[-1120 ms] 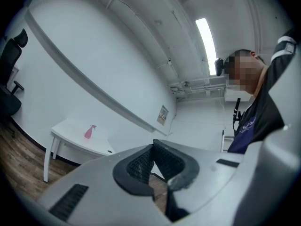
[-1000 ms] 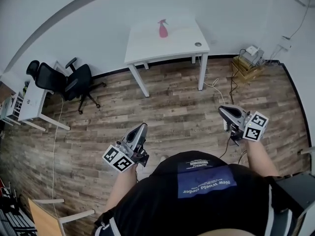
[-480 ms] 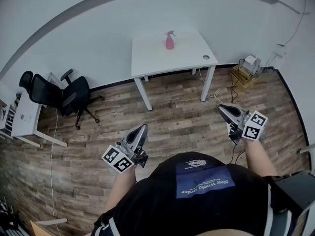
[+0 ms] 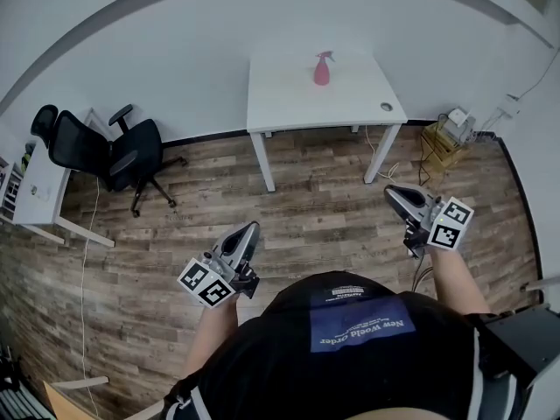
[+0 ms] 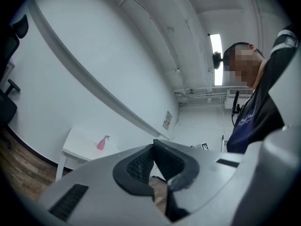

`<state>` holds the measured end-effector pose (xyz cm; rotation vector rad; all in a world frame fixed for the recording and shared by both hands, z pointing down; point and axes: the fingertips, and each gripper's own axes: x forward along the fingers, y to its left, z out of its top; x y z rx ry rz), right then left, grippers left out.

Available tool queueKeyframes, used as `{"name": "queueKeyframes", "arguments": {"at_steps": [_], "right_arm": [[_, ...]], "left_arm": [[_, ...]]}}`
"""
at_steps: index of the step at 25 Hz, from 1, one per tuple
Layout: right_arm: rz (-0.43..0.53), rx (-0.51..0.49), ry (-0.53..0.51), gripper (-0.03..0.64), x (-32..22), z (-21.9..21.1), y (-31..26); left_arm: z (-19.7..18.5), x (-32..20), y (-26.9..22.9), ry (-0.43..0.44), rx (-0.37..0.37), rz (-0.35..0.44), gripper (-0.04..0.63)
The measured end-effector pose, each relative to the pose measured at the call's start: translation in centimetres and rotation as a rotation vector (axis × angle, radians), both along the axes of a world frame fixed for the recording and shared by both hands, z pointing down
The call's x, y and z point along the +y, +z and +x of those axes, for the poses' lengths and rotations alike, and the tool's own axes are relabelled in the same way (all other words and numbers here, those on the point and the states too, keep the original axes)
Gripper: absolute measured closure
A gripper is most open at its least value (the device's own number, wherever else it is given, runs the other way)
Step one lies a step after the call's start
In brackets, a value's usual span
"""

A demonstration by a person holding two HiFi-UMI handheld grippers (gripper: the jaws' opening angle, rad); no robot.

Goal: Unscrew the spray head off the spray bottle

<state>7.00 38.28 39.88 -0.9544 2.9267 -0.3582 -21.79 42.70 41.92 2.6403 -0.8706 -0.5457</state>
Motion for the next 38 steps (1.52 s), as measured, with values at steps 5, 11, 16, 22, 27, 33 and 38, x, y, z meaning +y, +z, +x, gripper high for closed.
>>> {"name": "queueKeyframes", "arguments": {"at_steps": [5,11,16,22,27,33,38], "right_arm": [[-0.013,-0.023,-0.051,0.618,-4.8,1.1,0.9],[0.005,-0.036,-0.108,0.618,-11.6,5.6,0.5],[0.041,-0.021,-0.164,0.618,-17.1,10.6,-0.8],[0.039,-0.011,-0.164,0.618,-22.0,16.8,0.2],[0.017,-0.015,-0.148,0.618,-24.4,19.7,1.6],[-0.007,-0.019,-0.074,0.618,-26.9,21.8,2.8],[0.004,0.012,-0.017,0.618,-29.7,20.8,2.5]], "left_arm": [[1.8,-3.5,-0.1,-0.032,-0.027,-0.006,0.594],[6.3,-8.9,-1.5,-0.107,-0.029,0.006,0.594],[12.5,-14.2,-3.0,-0.126,-0.032,0.023,0.592],[18.8,-19.5,-3.6,-0.114,-0.043,0.014,0.594],[21.1,-22.9,-3.4,-0.094,-0.076,-0.005,0.592],[22.5,-27.1,-2.7,-0.04,-0.066,-0.007,0.594],[21.6,-31.9,-2.1,0.03,-0.055,0.001,0.592]]}}
